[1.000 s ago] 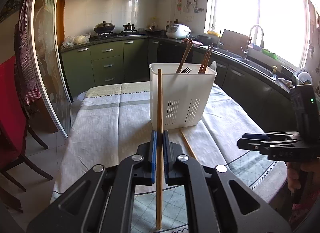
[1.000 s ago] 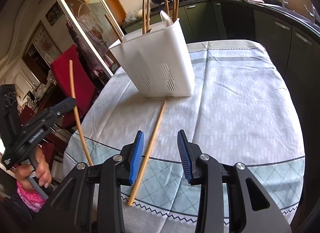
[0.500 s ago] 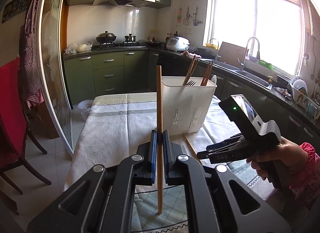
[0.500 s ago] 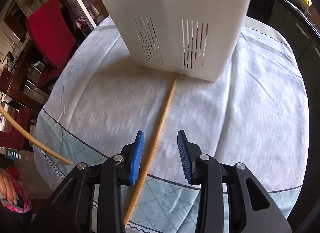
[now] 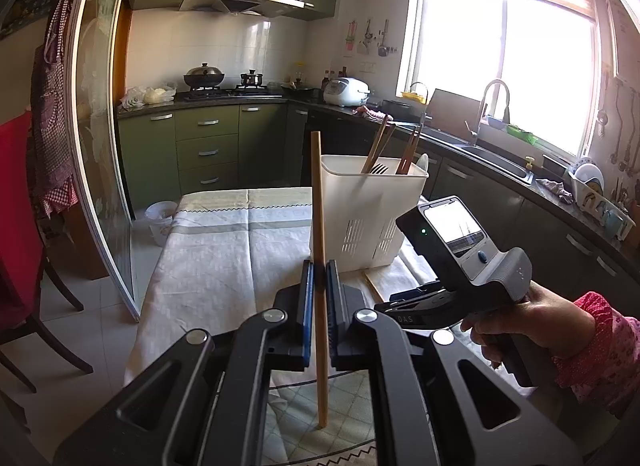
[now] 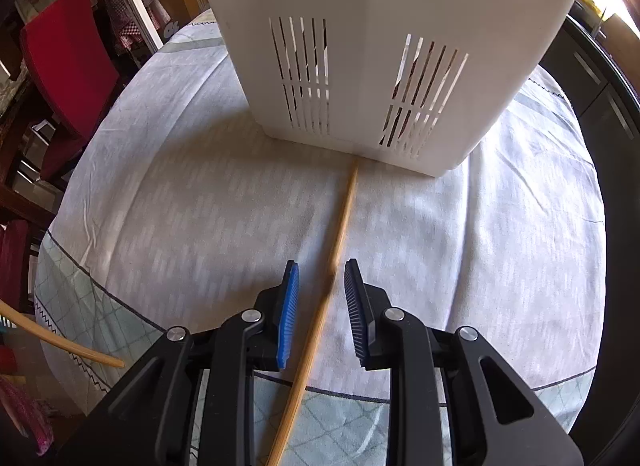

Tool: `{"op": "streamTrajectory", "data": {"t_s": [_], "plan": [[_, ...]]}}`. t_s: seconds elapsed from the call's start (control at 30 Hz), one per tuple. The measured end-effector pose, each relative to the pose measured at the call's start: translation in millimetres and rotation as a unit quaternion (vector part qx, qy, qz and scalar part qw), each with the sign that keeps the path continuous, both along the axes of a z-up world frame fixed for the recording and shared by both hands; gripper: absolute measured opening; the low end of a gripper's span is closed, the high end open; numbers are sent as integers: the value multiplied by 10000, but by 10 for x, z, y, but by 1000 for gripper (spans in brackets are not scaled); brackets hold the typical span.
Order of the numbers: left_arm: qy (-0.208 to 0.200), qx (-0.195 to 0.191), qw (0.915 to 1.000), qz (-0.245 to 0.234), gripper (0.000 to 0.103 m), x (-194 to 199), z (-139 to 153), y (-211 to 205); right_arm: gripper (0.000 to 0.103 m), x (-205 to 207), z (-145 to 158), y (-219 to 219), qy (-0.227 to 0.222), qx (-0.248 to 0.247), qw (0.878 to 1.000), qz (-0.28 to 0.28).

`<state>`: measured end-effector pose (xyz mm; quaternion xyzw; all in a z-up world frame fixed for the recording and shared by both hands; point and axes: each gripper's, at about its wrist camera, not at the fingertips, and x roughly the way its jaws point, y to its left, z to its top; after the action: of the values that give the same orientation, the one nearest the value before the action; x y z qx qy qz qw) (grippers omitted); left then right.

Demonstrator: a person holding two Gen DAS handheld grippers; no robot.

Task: Organize utensils
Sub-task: 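Grasp the last wooden chopstick with the right tool while the left tool holds its chopstick, then carry both chopsticks upright over the white basket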

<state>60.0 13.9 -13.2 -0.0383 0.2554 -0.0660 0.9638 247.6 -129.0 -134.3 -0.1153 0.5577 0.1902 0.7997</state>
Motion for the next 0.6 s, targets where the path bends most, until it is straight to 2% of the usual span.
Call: {"op": "streamTrajectory", "data": {"t_s": [0.1, 0.2, 0.23, 0.4, 0.6], "plan": [[-7, -10, 10000, -10, 6, -7, -5, -1, 23, -2, -27, 27, -94, -25, 9999, -40], [-8, -23, 10000, -15, 6, -10, -5, 9, 15, -2, -51, 43, -179, -7, 9998, -28], [-12, -15, 10000, -10, 6, -11, -6, 9, 9, -4, -48, 42, -193, 0, 9998, -31], [-5, -14, 10000, -3, 6, -9, -2, 5, 7, -47, 17, -62, -212, 207, 9995, -46], [31, 10, 10000, -39, 6, 6, 5, -23, 7, -208, 392, -322, -516, 843, 9951, 1]]}}
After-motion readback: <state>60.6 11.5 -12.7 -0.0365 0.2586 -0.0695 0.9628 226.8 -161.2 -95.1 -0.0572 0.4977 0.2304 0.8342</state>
